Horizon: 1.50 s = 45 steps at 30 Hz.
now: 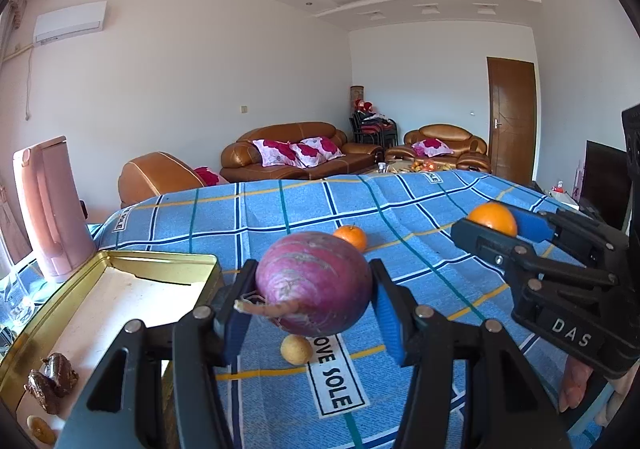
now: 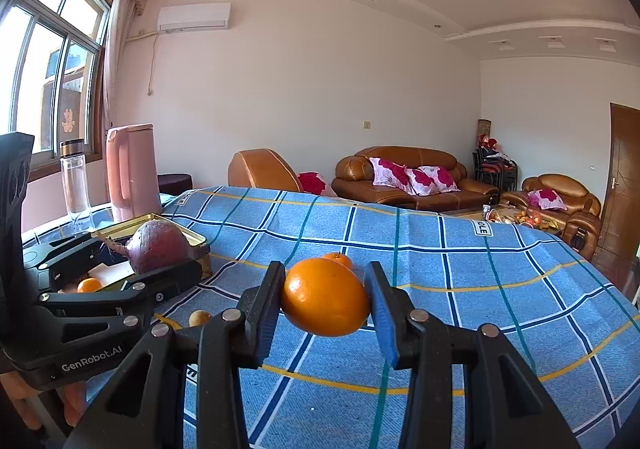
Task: Organize fruits
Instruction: 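Lift and carry the red onion with left tool to the tin while right tool carries the orange there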
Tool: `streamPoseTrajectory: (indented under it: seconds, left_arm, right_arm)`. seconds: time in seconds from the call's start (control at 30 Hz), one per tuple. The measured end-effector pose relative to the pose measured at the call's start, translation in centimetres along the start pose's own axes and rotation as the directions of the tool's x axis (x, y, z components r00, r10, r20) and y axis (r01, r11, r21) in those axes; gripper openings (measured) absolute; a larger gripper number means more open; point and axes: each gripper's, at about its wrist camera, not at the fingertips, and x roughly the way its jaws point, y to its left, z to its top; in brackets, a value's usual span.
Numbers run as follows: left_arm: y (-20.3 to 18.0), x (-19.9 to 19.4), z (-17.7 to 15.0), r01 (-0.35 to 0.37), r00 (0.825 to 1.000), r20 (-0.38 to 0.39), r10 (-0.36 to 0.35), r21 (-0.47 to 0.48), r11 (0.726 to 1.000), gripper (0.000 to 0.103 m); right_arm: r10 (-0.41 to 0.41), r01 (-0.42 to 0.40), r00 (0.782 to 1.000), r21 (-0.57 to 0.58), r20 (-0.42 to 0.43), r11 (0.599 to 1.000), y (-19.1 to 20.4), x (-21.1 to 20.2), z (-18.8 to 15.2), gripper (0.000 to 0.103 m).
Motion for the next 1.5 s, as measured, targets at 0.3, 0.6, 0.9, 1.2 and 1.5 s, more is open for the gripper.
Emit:
streamPoseTrajectory:
  seconds: [0.3,0.6,0.9,1.2,1.5]
  left_arm:
    - [2.0,-0.8,-0.4,-0.029,1.0,0.007,0.03,-0.009,1.0,0.056]
    - [3.8,-1.7,-0.7,-0.056,0.998,0.002,0.056,-0.025,0.998,0.056]
    - [6.0,-2.6,-0.7,-0.074,0.997,-0.004,0.074,-0.05,0.996,0.056]
    - [7.8,-3.8,-0.9,-0.091,0.996,-0.012,0.09,-0.073,0.993,0.056]
    - [9.3,-5.1,-1.3,-0.117,0.993,-0.022,0.116,-0.089,0.989,0.056]
  right_arm:
    - [0.057,-0.057,0.998,0.0,-0.022,0.998,2.3,0.8,0.2,0.043]
    - [0.109,-0.109,0.994,-0.005,-0.032,0.994,4.7,1.2,0.7,0.044]
    - [0.159,-0.16,0.986,-0.013,-0.041,0.987,6.9,1.9,1.5,0.044]
    - [0.195,-0.197,0.98,-0.034,-0.046,0.98,9.4,2.6,1.8,0.044]
    - [0.229,-0.231,0.972,-0.051,-0.042,0.972,11.3,2.8,2.3,0.044]
